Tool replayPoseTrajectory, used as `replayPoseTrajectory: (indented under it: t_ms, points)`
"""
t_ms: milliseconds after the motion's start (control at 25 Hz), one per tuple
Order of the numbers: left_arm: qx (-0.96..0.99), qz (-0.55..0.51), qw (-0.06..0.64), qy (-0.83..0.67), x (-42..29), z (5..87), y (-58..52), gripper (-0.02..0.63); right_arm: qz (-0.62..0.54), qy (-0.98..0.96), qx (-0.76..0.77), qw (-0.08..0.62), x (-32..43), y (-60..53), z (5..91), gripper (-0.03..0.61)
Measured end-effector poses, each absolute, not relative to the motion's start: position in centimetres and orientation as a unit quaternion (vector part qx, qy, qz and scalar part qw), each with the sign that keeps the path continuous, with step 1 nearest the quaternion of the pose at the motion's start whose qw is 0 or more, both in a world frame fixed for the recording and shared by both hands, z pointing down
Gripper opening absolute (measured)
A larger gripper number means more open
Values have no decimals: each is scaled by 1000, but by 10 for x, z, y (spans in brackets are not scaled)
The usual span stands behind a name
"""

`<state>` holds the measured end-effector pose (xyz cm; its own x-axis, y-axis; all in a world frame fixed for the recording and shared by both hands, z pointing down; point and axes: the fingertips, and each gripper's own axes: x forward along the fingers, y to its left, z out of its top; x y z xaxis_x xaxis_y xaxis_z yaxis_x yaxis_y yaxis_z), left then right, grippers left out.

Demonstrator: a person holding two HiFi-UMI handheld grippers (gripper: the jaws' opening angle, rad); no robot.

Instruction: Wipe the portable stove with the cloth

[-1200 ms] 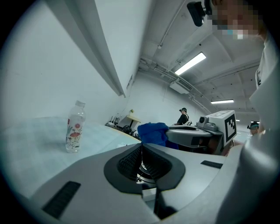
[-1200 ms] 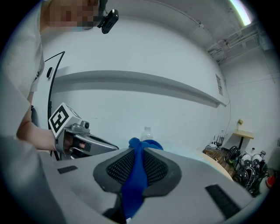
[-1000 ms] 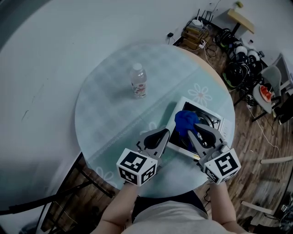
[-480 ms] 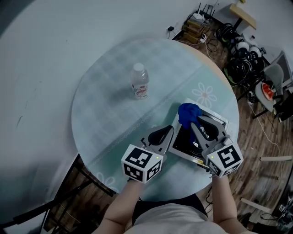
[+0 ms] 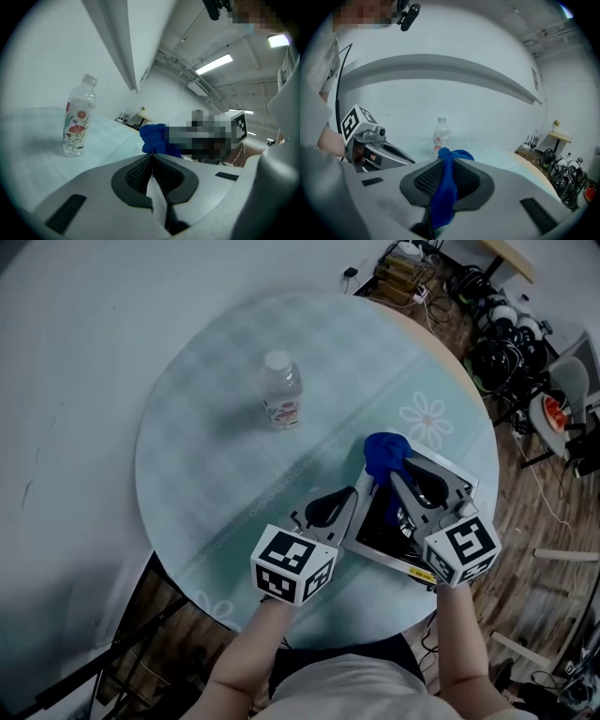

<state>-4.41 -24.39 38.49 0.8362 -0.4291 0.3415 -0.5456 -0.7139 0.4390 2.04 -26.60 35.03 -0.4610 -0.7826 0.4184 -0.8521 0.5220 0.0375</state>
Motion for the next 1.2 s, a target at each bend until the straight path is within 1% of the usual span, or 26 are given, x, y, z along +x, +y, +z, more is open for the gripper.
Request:
replayPoseTrajectory:
  t_ms: [280, 520, 760, 1200]
  points:
    - [912, 117, 293, -261, -41, 403, -250, 23, 96, -848, 465, 234, 24, -284, 371, 71]
    - [906, 124, 305, -266, -41, 417, -256, 23, 79, -831, 463, 298, 34, -296, 387, 71]
    - [903, 133, 311, -263, -42, 427, -256, 23, 14, -812, 435, 388, 32, -298, 402, 69]
    - [904, 135, 315, -257, -41, 435, -256, 23, -15, -787, 392, 475, 33, -292, 426, 67]
